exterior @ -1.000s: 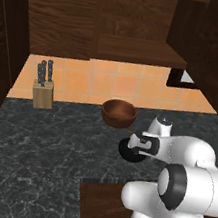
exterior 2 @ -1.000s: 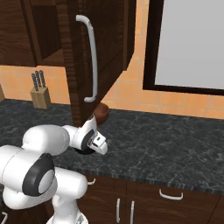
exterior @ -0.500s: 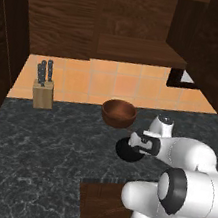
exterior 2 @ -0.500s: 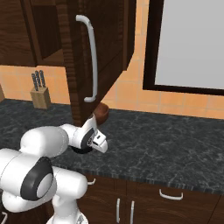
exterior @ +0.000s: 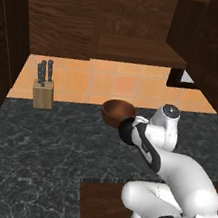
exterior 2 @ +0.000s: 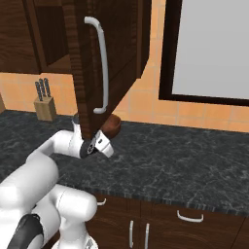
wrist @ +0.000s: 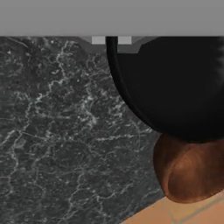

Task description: Pick up the bowls on the counter and stack them on top of one another in the open cabinet. Place the smaller bowl on top of the larger bowl.

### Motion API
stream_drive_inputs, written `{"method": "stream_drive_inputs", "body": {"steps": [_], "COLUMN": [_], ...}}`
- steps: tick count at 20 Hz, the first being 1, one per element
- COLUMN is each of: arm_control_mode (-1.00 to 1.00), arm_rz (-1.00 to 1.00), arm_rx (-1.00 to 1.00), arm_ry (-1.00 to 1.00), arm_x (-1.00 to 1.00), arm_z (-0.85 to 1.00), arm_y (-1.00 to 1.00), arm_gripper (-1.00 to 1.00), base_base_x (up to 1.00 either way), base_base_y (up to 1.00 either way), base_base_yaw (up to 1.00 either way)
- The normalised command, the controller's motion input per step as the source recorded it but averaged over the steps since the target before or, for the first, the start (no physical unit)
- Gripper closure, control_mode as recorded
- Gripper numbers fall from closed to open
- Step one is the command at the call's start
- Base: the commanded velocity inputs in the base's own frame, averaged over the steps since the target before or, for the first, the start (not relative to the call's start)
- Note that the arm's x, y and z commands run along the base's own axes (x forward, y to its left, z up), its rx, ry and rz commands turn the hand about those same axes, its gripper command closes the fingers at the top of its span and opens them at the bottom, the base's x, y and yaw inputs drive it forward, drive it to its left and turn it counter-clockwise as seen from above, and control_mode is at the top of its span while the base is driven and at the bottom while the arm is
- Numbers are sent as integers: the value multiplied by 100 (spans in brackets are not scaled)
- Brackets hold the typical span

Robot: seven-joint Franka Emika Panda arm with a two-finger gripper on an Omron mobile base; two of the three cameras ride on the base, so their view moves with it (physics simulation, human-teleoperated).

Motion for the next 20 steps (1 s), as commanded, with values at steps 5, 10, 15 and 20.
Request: {"method": "stream_drive_inputs", "body": {"steps": [5, 10, 15, 20], "arm_control_mode": [-100, -100, -100, -100], "arm_rz": [-28, -24, -13, 0], "arm_rx": [1, 13, 17, 0], "arm_ry": [-18, -7, -1, 0], "arm_x": [26, 33, 42, 20], "arm_z": [78, 65, 20, -13], "arm_y": [14, 10, 14, 8], "arm_gripper": [100, 100, 100, 100], "base_base_x": [0, 0, 0, 0], "base_base_y": [0, 0, 0, 0], "base_base_yaw": [0, 0, 0, 0]}}
